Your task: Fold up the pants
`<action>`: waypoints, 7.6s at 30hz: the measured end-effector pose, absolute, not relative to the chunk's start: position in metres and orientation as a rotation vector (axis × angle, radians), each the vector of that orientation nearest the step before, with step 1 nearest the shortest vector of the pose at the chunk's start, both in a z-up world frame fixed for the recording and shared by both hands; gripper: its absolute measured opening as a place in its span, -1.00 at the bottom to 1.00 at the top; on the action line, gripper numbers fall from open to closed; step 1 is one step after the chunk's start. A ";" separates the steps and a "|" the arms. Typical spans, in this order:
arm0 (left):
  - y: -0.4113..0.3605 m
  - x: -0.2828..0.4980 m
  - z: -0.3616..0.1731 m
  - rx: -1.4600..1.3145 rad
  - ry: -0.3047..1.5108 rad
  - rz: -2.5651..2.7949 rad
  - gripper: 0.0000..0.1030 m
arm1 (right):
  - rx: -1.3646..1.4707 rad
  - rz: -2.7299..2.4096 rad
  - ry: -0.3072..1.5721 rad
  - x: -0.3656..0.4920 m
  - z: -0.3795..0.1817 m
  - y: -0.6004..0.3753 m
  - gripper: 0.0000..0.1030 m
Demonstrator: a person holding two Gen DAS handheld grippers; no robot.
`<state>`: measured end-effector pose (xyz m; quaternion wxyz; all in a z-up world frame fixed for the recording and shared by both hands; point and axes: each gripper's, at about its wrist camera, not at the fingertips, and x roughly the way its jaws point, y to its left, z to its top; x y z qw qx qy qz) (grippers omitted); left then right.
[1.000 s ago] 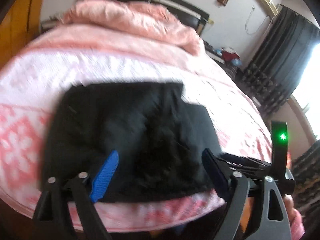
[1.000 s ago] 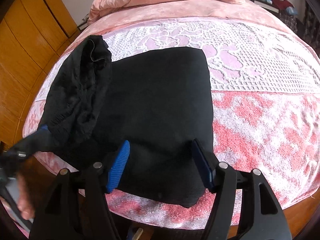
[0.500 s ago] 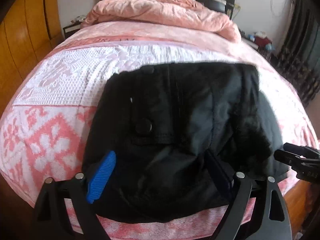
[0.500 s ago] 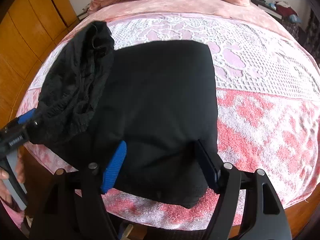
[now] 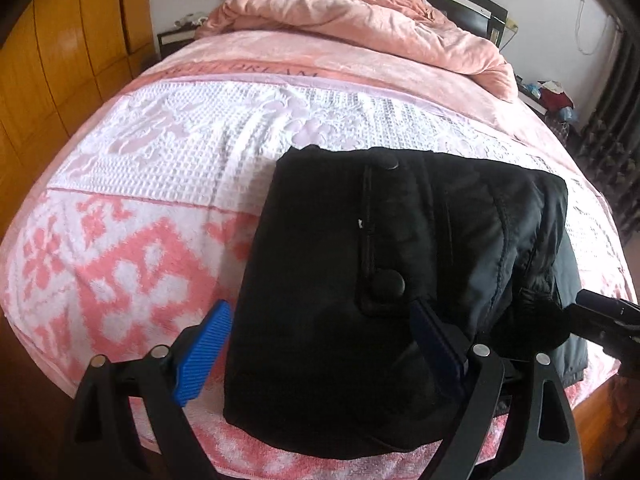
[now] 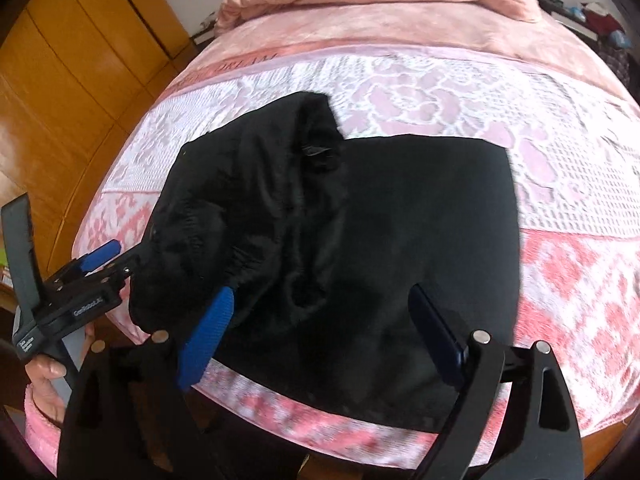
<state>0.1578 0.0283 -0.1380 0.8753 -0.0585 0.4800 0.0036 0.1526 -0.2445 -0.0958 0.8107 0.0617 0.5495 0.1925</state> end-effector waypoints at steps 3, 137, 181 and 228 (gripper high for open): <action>0.030 0.157 -0.141 -0.108 1.006 0.012 0.82 | 0.145 0.393 1.187 0.161 -0.100 -0.238 0.77; -0.065 0.129 -0.072 -0.018 0.853 -0.160 0.92 | 0.404 0.353 1.195 0.242 -0.126 -0.373 -0.57; -0.028 0.131 -0.158 -0.145 1.061 -0.042 0.92 | 0.498 0.350 1.211 0.104 -0.132 -0.381 -0.70; 0.015 0.220 -0.237 -0.661 1.408 -0.677 0.94 | 0.870 0.655 1.358 0.168 -0.197 -0.428 0.58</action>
